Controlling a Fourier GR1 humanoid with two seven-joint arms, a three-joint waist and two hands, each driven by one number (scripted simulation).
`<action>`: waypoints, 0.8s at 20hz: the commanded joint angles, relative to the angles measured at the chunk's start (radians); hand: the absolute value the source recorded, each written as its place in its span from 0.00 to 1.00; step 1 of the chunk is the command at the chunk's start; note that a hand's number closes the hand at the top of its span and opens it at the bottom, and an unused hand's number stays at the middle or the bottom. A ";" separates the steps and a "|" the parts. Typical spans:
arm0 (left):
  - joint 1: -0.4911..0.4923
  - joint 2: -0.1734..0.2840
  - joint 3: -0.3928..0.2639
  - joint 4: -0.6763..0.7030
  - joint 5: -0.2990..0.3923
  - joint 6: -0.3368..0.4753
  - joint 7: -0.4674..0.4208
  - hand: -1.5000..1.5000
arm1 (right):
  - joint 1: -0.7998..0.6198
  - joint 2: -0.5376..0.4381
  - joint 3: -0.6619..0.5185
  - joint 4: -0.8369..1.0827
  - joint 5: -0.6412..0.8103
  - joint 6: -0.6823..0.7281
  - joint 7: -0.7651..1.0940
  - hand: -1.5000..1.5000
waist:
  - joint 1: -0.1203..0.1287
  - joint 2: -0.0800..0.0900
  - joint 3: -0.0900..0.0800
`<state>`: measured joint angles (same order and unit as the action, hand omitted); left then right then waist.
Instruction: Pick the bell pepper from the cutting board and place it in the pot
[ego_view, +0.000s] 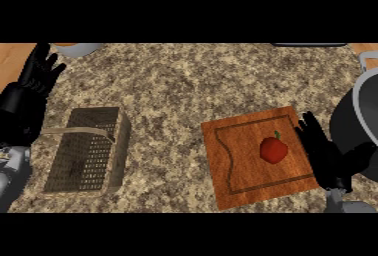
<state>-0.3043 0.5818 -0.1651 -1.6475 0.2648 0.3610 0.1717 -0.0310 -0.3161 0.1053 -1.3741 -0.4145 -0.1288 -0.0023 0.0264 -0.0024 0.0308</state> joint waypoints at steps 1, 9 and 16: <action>0.086 -0.008 -0.036 -0.055 -0.027 -0.014 0.013 0.50 | -0.047 0.043 0.007 0.043 0.053 -0.085 0.014 1.00 | -0.011 0.001 -0.030; 0.169 -0.084 -0.157 0.071 0.068 -0.138 0.072 0.50 | -0.042 -0.122 -0.034 0.031 0.498 -0.636 0.019 0.00 | -0.092 0.012 -0.055; 0.211 -0.107 -0.181 0.080 0.089 -0.201 0.060 0.50 | -0.075 0.073 0.077 -0.111 0.758 -0.994 -0.069 0.00 | -0.066 0.002 -0.043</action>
<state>-0.1962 0.5429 -0.2485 -1.6491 0.3363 0.1961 0.2307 -0.1090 -0.3041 0.1316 -1.4375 0.2030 -0.9500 -0.0558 -0.0392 -0.0163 0.0094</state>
